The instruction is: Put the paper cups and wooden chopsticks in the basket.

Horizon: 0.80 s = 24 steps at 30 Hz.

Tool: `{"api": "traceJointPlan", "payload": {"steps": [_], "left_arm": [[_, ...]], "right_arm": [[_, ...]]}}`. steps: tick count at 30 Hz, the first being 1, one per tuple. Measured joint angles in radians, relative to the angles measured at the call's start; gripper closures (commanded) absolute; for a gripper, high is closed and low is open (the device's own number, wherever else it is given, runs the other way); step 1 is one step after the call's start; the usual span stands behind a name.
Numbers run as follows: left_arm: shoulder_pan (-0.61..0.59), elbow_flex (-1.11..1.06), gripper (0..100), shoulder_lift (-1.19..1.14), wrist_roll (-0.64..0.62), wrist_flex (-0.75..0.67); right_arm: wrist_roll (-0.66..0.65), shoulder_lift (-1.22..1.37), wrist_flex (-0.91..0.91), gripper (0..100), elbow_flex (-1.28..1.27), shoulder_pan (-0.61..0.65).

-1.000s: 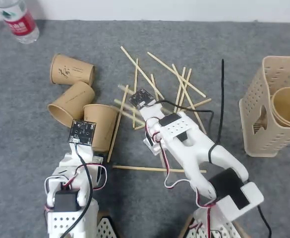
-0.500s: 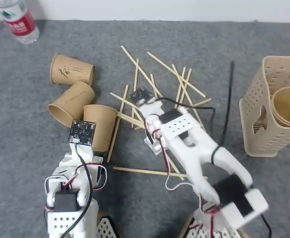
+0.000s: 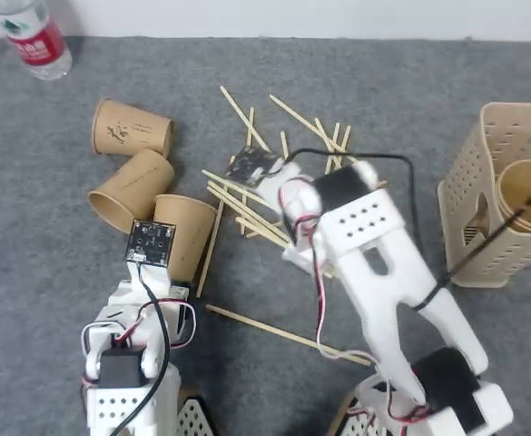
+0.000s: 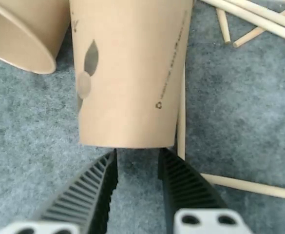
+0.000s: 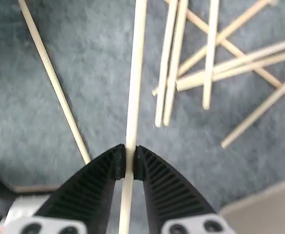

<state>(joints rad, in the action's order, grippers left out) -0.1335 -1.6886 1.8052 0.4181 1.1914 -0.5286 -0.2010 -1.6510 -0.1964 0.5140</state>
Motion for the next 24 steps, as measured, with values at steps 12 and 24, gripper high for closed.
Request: {"api": "traceJointPlan", "payload": {"steps": [12,24], "left_arm": [[0.0,0.0,87,0.0,0.0,0.0],[0.0,0.0,87,0.0,0.0,0.0]], "right_arm": [[-0.038,-0.083,-0.075,99.2,0.169,-0.269],[0.083,-0.606,0.351,99.2,-0.015,-0.477]]}}
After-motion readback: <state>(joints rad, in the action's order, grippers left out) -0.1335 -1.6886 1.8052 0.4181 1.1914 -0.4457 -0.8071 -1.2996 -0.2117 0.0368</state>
